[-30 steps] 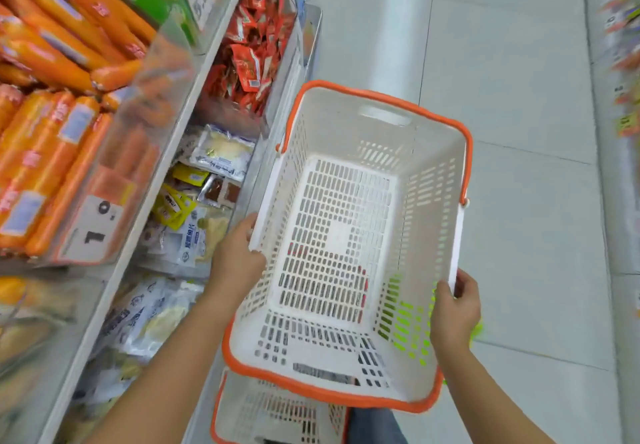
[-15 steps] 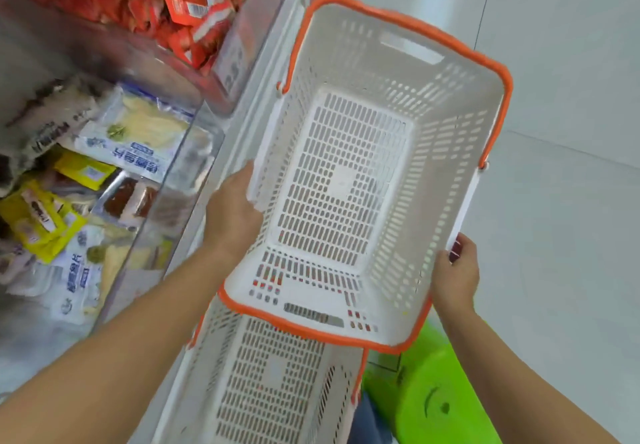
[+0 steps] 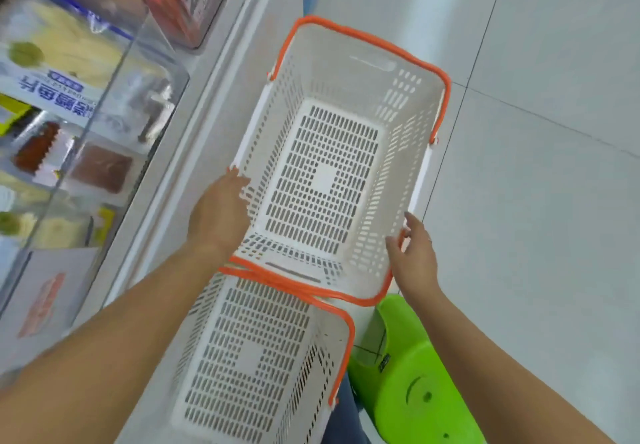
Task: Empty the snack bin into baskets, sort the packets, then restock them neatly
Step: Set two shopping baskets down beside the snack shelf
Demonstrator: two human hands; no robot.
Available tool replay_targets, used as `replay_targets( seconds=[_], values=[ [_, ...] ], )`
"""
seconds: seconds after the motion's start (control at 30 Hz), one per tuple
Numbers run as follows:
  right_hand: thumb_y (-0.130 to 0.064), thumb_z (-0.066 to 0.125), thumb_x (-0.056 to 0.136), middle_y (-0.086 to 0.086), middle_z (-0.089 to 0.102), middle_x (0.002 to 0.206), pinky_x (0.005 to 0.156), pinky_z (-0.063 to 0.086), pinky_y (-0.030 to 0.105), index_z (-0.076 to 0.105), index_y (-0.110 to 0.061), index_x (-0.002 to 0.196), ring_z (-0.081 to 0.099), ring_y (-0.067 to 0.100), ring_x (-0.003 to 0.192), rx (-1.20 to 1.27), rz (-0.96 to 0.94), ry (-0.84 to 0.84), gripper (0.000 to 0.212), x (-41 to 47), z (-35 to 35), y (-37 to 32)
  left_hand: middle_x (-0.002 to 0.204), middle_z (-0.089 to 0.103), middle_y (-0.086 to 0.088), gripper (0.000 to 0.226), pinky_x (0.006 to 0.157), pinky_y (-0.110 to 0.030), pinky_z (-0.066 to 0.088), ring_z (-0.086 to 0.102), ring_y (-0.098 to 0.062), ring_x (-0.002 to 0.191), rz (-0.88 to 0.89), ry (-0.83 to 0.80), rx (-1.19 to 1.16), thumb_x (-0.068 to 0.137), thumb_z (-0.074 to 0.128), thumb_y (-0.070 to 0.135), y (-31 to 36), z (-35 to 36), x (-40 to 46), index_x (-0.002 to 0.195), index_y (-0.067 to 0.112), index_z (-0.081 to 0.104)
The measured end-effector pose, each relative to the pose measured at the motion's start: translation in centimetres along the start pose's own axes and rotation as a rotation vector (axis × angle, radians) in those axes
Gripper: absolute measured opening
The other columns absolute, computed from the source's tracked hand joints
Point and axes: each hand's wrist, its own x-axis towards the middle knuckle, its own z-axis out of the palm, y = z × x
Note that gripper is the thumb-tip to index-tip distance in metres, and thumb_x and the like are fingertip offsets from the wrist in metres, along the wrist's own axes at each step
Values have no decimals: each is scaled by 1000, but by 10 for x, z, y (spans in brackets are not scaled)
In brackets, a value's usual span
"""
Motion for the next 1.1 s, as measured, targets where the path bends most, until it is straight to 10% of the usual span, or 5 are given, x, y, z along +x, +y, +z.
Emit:
replay_targets(
  seconds=[0.4,0.67,0.83,1.1],
  values=[
    [-22,53,95,-5,54,131,84,37,19,49,-20,133,54,12,114,-163,-185,-287,38,-163,-47,-76,123,60,3,29,75,-35,54,61,-16,96,-382,-94,-418,98,46,13,38,-62,-227,119,25,62],
    [-18,56,91,-9,62,114,86,47,30,55,-22,124,61,12,101,-128,-384,-347,32,-291,-108,-120,110,65,6,25,78,-26,49,60,-13,98,-447,-94,-514,95,50,16,49,-101,-368,112,24,66],
    [-17,57,92,-9,62,109,72,39,6,56,-19,120,60,9,93,-116,-501,-418,28,-365,-139,-123,106,69,6,21,90,-25,47,62,-14,102,-475,1,-633,93,54,14,52,-112,-461,105,23,68],
    [-23,58,93,-11,64,109,85,48,29,59,-19,118,62,8,90,-266,-649,-516,25,-434,-166,-161,108,68,7,21,88,-24,45,61,-14,103,-548,158,-641,95,52,19,51,-167,-559,109,24,67]
  ],
)
